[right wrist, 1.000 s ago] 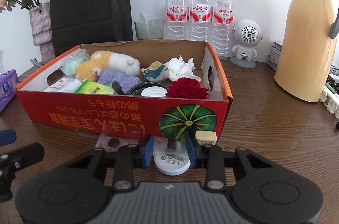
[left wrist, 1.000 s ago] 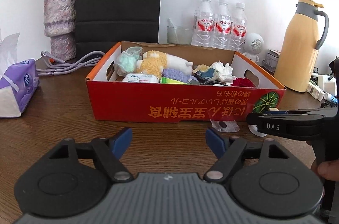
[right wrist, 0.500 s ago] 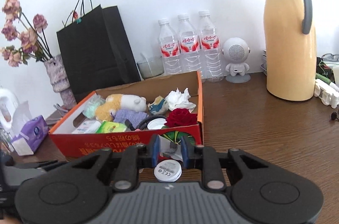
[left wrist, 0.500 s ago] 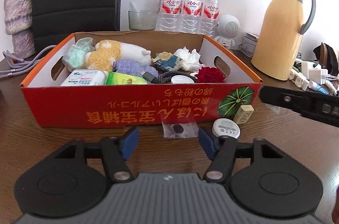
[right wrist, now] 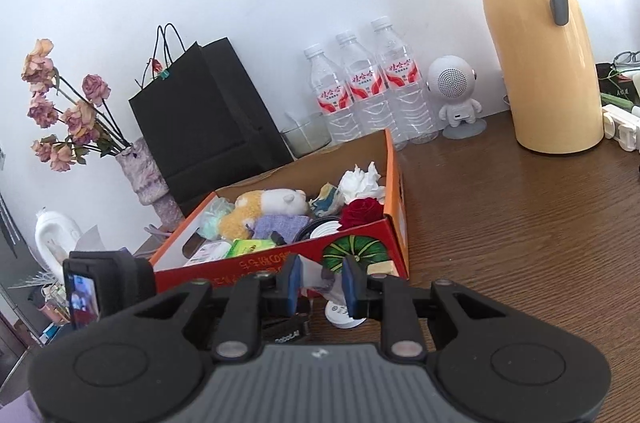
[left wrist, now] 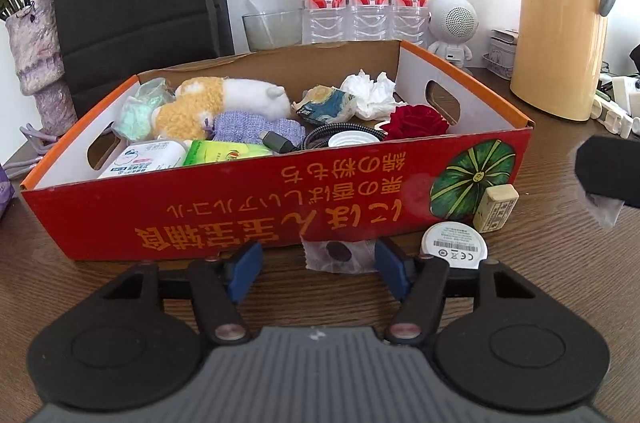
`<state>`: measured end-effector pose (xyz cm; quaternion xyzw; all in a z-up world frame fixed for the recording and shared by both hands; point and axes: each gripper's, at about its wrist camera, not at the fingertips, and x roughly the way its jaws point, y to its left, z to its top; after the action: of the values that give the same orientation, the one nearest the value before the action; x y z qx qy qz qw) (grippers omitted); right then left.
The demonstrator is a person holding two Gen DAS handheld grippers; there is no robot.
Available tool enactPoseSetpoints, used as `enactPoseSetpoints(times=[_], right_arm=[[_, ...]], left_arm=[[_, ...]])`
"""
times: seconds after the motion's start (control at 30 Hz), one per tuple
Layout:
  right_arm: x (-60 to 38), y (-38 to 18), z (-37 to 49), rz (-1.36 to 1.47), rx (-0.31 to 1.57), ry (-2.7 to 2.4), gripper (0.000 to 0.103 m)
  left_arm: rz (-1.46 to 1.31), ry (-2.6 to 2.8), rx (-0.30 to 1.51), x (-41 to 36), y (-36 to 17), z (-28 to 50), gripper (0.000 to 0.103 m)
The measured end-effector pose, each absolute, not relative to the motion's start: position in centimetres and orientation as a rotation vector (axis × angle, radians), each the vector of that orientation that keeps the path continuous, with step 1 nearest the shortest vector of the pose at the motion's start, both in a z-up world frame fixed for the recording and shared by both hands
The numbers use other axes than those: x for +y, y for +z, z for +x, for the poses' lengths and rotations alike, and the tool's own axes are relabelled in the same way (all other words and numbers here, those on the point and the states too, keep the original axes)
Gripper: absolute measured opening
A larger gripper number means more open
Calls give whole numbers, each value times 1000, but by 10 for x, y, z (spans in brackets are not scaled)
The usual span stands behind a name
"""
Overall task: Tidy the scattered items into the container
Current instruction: 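Grasp a small clear packet with the left tool while the right tool grasps a clear wrapper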
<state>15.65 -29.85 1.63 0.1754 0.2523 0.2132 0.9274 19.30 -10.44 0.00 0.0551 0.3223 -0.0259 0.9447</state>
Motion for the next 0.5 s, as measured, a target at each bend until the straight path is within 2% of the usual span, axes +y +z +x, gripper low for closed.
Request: enactPoseSetpoints(times=[0.03,0.07,0.13,0.2,0.23,0.5], right_arm=[[-297,16,156,357,519,438,21],[-296,16,156,354,519,439,21],[-297,16,156,362,519,439,21],[-296,14,155,358,525,436,21],[-295,13,156,351,530,433,21],[-270,3,150,246,546,441,21]], left_arm=[[110,-67,655,-105,0,192,45],[112,-78,652,-106,1,191,34],[133,-71,647,-109,1,187,23],[147,-63,644,-111,2,181,21],[158,-57,638,-112,3,176,16],[78,-40,585,-78,21,110,7]])
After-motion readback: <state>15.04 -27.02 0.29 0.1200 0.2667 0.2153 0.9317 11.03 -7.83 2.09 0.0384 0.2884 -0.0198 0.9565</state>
